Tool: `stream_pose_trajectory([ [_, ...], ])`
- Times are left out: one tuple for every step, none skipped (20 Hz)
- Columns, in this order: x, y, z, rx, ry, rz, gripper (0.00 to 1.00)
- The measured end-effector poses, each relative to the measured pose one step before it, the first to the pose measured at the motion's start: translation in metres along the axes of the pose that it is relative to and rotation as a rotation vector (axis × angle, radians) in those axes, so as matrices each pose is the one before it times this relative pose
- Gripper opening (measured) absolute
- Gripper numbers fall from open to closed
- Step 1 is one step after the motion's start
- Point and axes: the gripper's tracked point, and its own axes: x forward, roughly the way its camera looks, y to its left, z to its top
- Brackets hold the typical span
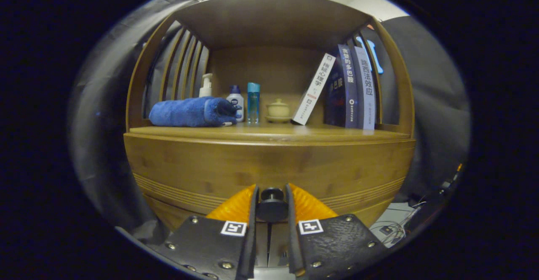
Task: Pull open the drawer, take out the items inside it, and place them on the countertop above the cabinet.
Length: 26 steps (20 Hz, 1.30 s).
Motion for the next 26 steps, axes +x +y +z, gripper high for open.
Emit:
stream_pose_trajectory([
  [0.00237, 0.00346, 0.00037, 0.01392, 0.00638, -0.00193, 0.31],
  [0.00027, 0.00069, -0.00262, -0.00597, 0.01944, -0.00215, 0.31],
  [-0.00148, -0.00053, 0.00053, -0.01727, 0.00061, 0.00117, 0.31],
  [-0.00110, 0.00035, 0.00060, -0.01122, 0.00080, 0.00158, 0.31],
  [-0.00197, 0.00008, -0.00027, -0.00273, -0.01059, 0.00165, 0.31],
  [-0.00221, -0.00017, -0.00043, 0.00505, -0.00340, 0.00134, 0.31],
  [-0.00708, -0.00098, 0.00046, 0.00568, -0.01869, -0.00010, 0.31],
  [-0.00300, -0.00127, 0.00269, 0.00349, 0.00038, -0.00537, 0.19],
  [-0.00931, -0.00023, -0.00545, -0.00779, 0.00037, -0.00048, 0.19],
  [-0.00568, -0.00027, -0.00058, 0.00845, 0.00599, -0.00143, 0.19],
  [-0.00330, -0.00006, -0.00097, 0.00648, 0.00173, 0.00002, 0.19],
  [-0.00676, -0.00127, 0.00033, 0.00829, 0.00207, -0.00069, 0.19],
  [-0.00779, -0.00051, -0.00044, 0.00208, -0.00080, -0.00187, 0.19],
  [-0.00812, -0.00052, -0.00135, -0.00680, 0.00345, -0.00214, 0.19],
  [-0.00798, -0.00053, -0.00110, -0.00268, 0.00386, -0.00422, 0.19],
  [-0.00894, -0.00001, -0.00036, -0.00220, 0.00671, 0.00138, 0.19],
  [-0.00659, 0.00084, -0.00199, -0.00152, 0.00500, 0.00092, 0.19],
  [-0.00711, 0.00088, 0.00001, -0.00472, 0.00656, -0.00068, 0.19],
  [-0.00914, -0.00138, -0.00413, -0.01109, 0.01115, -0.00394, 0.19],
  [-0.00883, -0.00077, 0.00003, -0.00106, 0.00004, -0.00703, 0.19],
  [-0.00777, -0.00088, -0.00487, 0.00316, 0.01025, -0.00292, 0.19],
  [-0.00939, -0.00068, -0.00201, 0.01520, 0.00153, 0.00636, 0.19],
  [-0.00748, 0.00081, -0.00168, 0.01035, 0.00598, 0.00404, 0.19],
  [-0.00548, -0.00007, -0.00205, -0.00181, 0.00634, 0.00542, 0.19],
  [-0.00402, 0.00112, -0.00099, -0.01094, 0.01195, 0.00373, 0.19],
  [-0.00525, -0.00010, -0.00165, -0.00886, 0.00925, 0.00402, 0.18],
])
